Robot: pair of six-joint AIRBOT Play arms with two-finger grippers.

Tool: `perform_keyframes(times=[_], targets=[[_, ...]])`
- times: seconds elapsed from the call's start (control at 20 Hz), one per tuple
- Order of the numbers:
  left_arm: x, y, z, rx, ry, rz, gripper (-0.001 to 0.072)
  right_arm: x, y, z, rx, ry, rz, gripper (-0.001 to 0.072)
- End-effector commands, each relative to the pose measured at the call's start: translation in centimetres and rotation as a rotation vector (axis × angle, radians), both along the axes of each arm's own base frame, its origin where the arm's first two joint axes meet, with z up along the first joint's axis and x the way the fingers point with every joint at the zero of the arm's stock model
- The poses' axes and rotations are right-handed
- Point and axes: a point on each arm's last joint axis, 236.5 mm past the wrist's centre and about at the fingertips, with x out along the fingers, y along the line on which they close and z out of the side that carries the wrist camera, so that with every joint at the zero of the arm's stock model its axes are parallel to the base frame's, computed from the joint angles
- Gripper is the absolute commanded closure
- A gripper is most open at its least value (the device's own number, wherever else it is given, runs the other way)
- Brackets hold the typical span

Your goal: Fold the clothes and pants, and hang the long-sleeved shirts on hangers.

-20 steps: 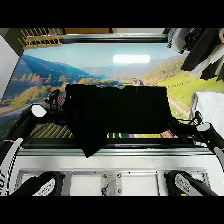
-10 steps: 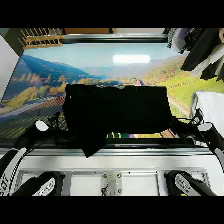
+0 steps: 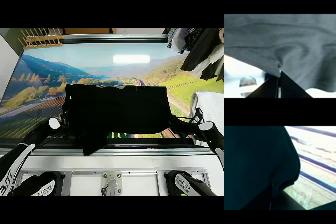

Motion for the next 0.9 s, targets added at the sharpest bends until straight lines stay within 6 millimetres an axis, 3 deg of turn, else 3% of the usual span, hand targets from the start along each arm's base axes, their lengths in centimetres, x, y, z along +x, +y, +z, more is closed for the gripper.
perform_keyframes(times=[0.0,0.15,0.3,0.4,0.6,0.85], targets=[[-0.2,1.0,1.7,0.007,-0.016,-0.014,0.07,-0.7,0.6,1.4,0.005,0.04,0.115,0.0698],[-3.2,4.0,4.7,0.053,0.012,-0.057,0.07,-4.0,0.6,3.0,-0.018,0.194,0.301,0.0698],[-5.8,4.0,7.6,0.03,0.012,-0.089,0.07,-8.2,0.6,3.6,-0.011,0.36,0.411,0.0698],[-6.2,4.1,8.9,0.032,-0.037,-0.096,0.07,-9.1,0.3,3.9,-0.018,0.403,0.435,0.0699],[-4.6,5.3,10.2,0.037,-0.097,-0.028,0.07,-6.7,-0.3,5.9,-0.058,0.357,0.409,0.07],[1.8,6.2,11.7,0.051,-0.151,-0.088,0.07,-0.7,0.5,7.3,-0.172,0.328,0.491,0.0699]])
